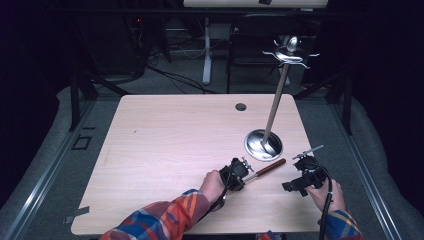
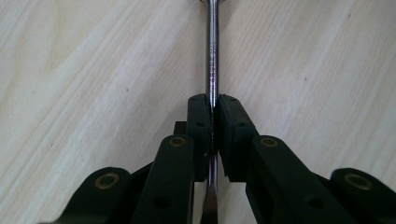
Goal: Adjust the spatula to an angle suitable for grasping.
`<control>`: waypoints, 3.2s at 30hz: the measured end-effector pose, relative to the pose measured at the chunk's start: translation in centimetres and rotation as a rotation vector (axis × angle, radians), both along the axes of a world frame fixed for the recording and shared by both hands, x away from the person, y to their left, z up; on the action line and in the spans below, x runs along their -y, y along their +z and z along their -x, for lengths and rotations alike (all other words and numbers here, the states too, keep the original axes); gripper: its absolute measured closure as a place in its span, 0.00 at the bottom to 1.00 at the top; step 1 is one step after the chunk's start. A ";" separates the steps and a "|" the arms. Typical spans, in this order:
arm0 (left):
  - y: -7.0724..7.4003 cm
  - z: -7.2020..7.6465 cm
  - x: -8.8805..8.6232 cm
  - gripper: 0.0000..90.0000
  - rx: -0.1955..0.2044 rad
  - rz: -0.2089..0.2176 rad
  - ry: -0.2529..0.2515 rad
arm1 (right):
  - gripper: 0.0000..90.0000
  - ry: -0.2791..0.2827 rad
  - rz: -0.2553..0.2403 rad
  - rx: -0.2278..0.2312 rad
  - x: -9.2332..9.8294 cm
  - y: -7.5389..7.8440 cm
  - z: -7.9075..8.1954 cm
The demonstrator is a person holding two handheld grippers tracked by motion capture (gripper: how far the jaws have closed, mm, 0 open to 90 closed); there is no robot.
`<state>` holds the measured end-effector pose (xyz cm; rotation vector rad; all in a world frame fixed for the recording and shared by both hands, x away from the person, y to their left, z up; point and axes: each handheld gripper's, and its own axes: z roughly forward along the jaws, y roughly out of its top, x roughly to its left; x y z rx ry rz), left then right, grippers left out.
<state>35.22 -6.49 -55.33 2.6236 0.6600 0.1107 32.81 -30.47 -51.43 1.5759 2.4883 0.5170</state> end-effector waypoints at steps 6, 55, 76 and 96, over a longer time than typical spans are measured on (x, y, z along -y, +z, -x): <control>0.1 -0.2 1.2 0.87 0.016 -0.009 -0.003 | 0.12 0.009 0.012 -0.001 -0.3 0.0 0.0; 1.4 1.9 -11.1 0.98 -0.141 -0.050 -0.002 | 0.13 0.016 -0.004 -0.072 -0.8 -0.6 -0.2; 2.1 2.2 -8.4 0.83 -0.127 0.006 -0.018 | 0.11 -0.167 -0.155 -0.107 -4.2 -2.3 -2.0; 4.4 0.5 -17.7 0.22 -0.053 0.058 0.224 | 0.13 -0.213 -0.091 -0.131 -6.2 -3.4 -3.9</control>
